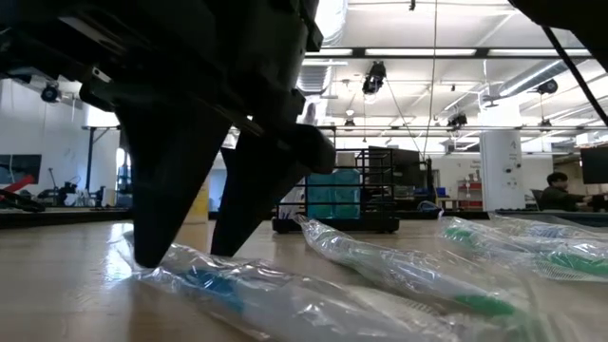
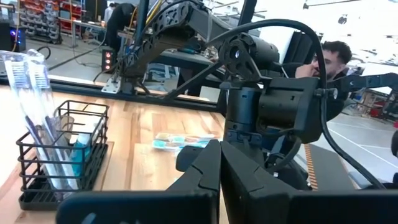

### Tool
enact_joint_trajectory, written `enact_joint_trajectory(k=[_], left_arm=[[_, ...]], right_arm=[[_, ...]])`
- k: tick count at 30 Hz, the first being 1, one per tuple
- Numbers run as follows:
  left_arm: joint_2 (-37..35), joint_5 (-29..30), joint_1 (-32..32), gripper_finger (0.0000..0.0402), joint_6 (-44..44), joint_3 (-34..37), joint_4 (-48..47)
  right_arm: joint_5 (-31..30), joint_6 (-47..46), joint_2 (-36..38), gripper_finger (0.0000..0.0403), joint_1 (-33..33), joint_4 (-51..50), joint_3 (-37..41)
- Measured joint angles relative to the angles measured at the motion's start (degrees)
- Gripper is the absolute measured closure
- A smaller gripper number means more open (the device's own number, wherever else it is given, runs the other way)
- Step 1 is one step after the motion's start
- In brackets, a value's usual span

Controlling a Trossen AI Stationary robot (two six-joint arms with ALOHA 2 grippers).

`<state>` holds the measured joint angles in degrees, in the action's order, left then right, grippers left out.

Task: Pick & Place toothbrushing station
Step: Put the left blue toothbrush into the wire organizer

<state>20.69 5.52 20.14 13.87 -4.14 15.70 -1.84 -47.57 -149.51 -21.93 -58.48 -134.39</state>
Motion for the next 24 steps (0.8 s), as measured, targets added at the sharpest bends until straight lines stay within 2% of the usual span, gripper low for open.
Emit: enact_joint_trajectory(k=[10,19,24], left_arm=[[0.04,0.00,-0.02,0.0396,-0.09,0.37,0.00],[0.07,0.00,0.00,0.0396,0.04,0.63,0.07],[0.07,0.02,-0.02,0.0396,0.04,0.66,-0.23]], right_arm=[[-2.04,2.81,0.44,0.0191,-0.16,0.41,-0.50],[-0.86,4.75,0.23,0.0195,-0.17,2.18,-0.08],[-1.45,7.13,0.09,0.0235,-0.15,1.91,0.07]])
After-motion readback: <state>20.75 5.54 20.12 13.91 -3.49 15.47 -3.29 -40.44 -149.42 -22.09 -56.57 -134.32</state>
